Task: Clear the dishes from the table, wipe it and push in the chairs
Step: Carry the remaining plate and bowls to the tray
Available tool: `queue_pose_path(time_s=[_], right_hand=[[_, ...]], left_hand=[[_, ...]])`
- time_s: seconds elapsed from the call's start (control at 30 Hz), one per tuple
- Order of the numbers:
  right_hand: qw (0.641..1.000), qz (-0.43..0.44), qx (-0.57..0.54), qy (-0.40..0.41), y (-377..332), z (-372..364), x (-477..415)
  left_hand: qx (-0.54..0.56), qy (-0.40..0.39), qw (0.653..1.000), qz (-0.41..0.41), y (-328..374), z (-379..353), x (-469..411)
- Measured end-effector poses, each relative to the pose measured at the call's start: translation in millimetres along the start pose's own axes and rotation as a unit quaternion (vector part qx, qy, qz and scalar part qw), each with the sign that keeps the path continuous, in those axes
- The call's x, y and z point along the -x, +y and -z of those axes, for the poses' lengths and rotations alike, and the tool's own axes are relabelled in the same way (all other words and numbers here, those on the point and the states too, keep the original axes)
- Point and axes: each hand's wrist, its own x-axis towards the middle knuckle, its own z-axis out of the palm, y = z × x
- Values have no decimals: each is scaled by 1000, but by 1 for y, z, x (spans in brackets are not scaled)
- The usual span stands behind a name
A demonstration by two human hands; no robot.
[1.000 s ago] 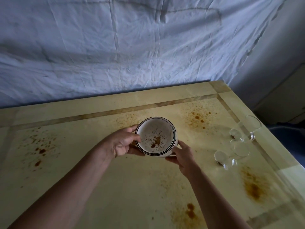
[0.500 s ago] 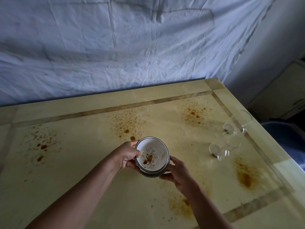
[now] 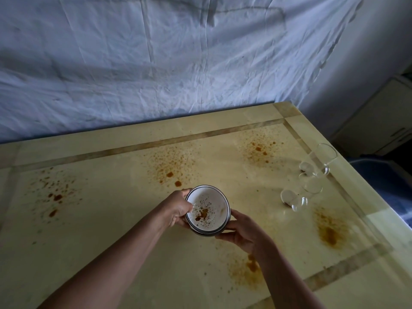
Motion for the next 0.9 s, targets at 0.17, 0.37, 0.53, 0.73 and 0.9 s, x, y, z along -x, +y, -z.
queue_pose_path(time_s=[0.17,0.37,0.53,0.73,0.9], right_hand=[[1000,-15,-17,-22,-3,3,0],[999,-18,-37,-23,-3,6,0],[999,-12,-51,-15,-2,6,1],[998,35,-48,-35,6,1,2],[996,64,-52,-22,12,-4,3]], left_hand=[[-12,7,1000,10,-3,-3,-2],[-34,10,999,5,-11,-7,-13],[-67,26,997,-19,-13,-8,-16],[143,-110,983,42,-26,1,-18],[243,-170,955,26,-45,9,-21]])
